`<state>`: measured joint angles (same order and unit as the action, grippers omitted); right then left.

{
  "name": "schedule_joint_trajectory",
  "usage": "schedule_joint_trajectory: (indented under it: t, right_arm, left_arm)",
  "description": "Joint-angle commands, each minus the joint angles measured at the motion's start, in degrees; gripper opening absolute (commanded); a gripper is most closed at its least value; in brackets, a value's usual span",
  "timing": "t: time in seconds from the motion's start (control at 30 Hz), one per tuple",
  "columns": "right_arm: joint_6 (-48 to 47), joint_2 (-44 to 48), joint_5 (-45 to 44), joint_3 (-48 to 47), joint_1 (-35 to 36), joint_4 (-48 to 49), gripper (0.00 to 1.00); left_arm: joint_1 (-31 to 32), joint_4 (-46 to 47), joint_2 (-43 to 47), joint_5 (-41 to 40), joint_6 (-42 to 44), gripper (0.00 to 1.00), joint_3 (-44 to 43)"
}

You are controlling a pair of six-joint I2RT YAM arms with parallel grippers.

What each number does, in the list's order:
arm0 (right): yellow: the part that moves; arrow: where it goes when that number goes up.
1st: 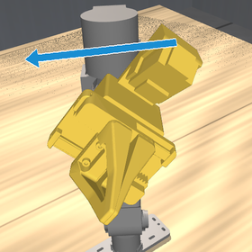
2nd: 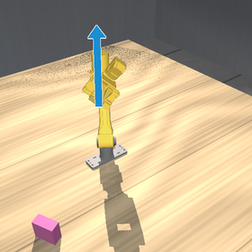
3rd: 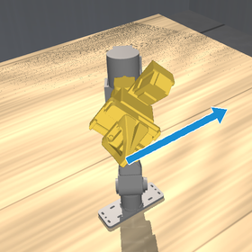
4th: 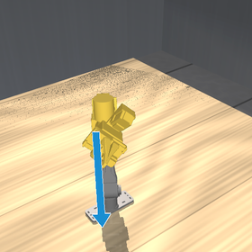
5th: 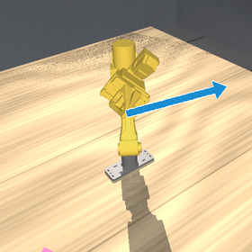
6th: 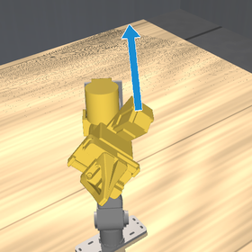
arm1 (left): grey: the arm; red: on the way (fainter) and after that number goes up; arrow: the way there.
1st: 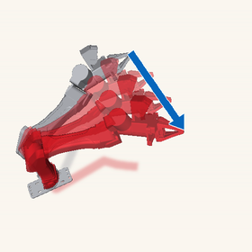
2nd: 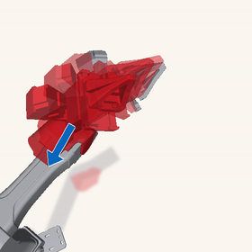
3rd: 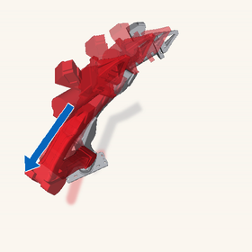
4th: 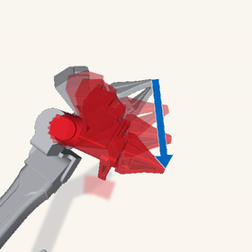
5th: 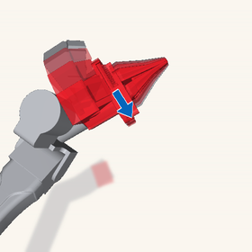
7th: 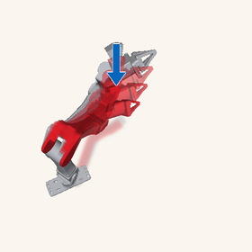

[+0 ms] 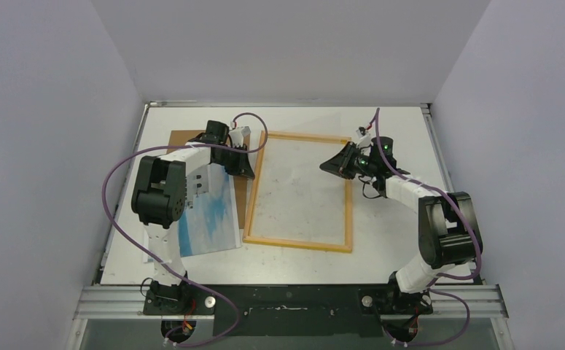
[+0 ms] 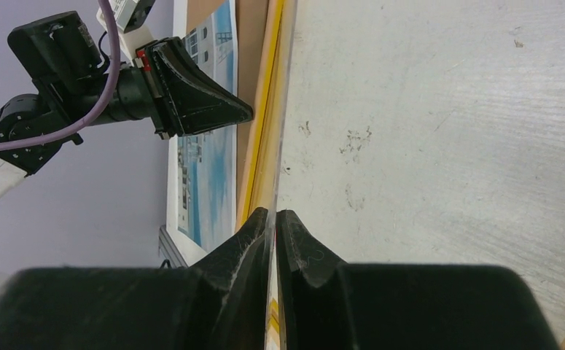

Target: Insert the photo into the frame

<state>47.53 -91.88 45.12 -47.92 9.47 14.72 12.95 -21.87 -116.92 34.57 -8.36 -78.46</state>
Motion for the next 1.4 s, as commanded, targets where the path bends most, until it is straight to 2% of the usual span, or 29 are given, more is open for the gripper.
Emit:
schedule_joint_trajectory:
  t: [0.0,0.7,1.1,1.17,1.37]
  right_arm:
    - [0.78,1.46,-1.09,-3.47,1.49,1.15,0.08]
    - [-4.56,-1.47,-5.28,-5.26,3.15,-6.85,0.09]
    - [-6.12,-2.76,-5.6,-6.07,3.43,-7.12,0.12]
    - [-6.78,-2.86,-6.29,-6.46,3.53,-8.24,0.16]
    - [-12.37,-3.73,-13.18,-11.15,5.09,-18.57,0.43]
  left_arm:
    - [0.57,2.01,-0.59,1.73,0.47,0.02,0.4]
    - [0.85,2.09,-0.33,1.91,0.45,0.0,0.26]
    - [1.08,1.66,-0.5,1.77,0.63,0.0,-0.03]
    - [1.08,1.59,-0.51,1.76,0.63,0.0,-0.17]
    - [1.16,1.57,-0.59,1.8,0.45,0.0,-0.45]
